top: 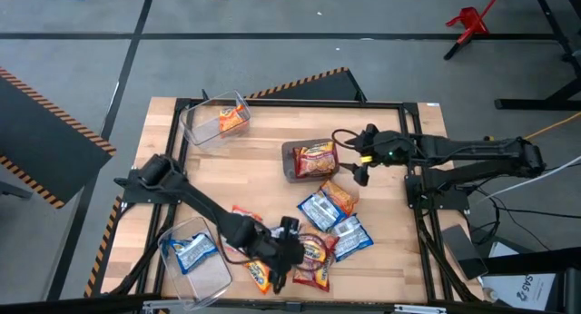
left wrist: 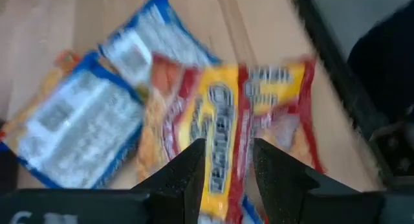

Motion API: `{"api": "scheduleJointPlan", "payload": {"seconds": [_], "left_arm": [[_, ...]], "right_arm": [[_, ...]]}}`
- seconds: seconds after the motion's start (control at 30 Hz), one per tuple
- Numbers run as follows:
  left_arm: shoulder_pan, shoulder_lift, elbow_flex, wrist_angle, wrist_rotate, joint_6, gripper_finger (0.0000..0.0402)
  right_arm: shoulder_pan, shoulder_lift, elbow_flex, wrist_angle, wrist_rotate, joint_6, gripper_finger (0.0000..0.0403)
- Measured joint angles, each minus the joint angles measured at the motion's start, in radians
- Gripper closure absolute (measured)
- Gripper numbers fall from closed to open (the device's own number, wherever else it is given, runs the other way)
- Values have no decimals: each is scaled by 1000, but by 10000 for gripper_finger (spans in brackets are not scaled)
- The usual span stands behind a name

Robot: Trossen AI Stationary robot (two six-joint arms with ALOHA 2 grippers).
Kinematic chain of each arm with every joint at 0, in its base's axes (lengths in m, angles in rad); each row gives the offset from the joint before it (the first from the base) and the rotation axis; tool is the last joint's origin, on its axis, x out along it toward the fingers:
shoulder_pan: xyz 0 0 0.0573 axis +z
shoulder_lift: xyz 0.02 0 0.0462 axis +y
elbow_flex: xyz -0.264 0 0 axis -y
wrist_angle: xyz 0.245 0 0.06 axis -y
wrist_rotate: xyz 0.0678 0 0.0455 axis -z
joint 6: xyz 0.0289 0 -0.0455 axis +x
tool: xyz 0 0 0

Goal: Sort Maruchan noodles
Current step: Put the red noodle pack into the black bin

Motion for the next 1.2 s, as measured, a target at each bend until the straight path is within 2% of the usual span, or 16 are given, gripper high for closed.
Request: {"api": "scheduleJointPlan", "payload": {"seconds": [0.23,0.47,0.53,0.67,0.97,1.2], "left_arm": [[7,45,0,1,-1,-4,278],[43,63,1,25,116,-61,278],[34,72,1,40,95,-74,278],[13,92,1,31,-23,-103,278],[-6,106,0,42,72,-94,278],[-14,117,0,33,43,-151,278]], "right_arm": [[-1,2,0,-11,-23,-21,59],[-1,2,0,-31,-23,-25,59],[-1,2,0,-36,-23,-25,59],[-1,2,0,-44,-23,-28,59],[-1,4,-1,-45,-22,-53,59],[0,4,-1,-58,-23,-43,59]]}}
